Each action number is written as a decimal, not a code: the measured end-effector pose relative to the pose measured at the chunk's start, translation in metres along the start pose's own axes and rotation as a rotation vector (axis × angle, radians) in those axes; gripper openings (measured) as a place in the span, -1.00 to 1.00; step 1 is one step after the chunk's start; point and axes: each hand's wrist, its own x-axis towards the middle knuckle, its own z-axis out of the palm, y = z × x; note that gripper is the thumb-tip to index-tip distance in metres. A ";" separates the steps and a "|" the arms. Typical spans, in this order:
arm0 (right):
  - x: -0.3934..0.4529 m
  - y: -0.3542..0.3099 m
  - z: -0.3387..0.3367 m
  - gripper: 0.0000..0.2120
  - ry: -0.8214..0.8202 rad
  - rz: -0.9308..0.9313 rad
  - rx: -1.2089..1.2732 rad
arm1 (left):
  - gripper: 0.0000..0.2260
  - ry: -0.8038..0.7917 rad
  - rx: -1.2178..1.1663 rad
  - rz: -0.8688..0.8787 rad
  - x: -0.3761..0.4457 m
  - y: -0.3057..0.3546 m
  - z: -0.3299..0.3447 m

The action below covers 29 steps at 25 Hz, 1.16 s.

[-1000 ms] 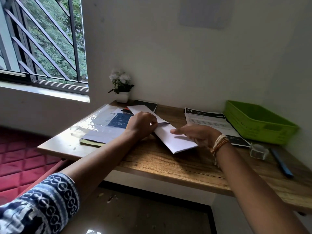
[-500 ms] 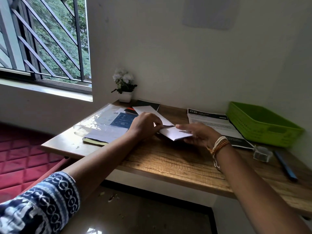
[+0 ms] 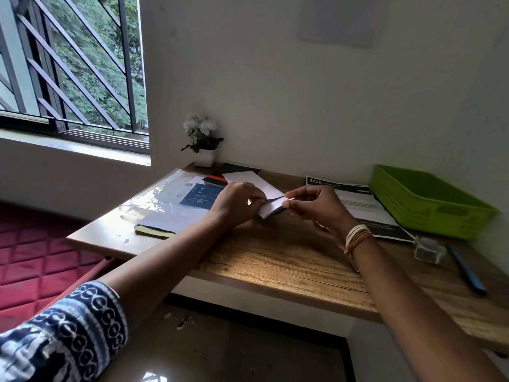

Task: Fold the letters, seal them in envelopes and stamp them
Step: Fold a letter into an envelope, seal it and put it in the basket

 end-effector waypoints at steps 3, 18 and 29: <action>0.005 0.011 0.007 -0.83 0.120 -0.152 -0.330 | -0.89 -0.008 -0.041 0.063 0.000 0.004 0.002; 0.013 0.023 0.007 -0.84 0.136 -0.165 -0.625 | -0.88 -0.161 -0.089 0.026 -0.002 0.012 0.004; 0.007 0.019 -0.004 -0.87 0.013 -0.117 -0.463 | -0.90 -0.160 -0.137 -0.169 0.000 0.000 0.005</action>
